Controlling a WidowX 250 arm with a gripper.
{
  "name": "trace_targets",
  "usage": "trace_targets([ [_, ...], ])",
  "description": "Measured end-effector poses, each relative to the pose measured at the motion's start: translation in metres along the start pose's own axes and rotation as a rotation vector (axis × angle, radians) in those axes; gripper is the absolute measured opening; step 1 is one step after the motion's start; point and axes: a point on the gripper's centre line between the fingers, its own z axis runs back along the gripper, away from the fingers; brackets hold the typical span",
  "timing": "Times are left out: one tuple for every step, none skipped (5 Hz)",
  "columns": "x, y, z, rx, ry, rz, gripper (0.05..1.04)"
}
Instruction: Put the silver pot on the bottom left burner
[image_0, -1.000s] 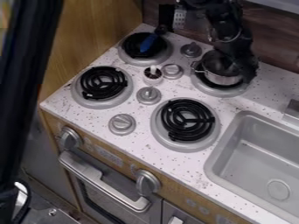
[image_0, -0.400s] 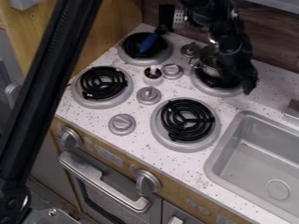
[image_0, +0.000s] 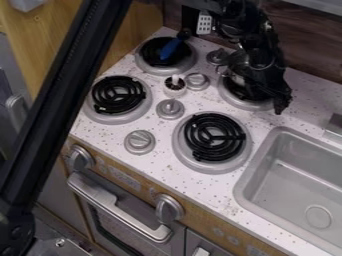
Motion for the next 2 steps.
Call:
trace_targets([
  [-0.004, 0.000, 0.009, 0.020, -0.026, -0.002, 0.998],
  [0.015, 0.001, 0.045, 0.053, -0.113, -0.007, 0.998],
])
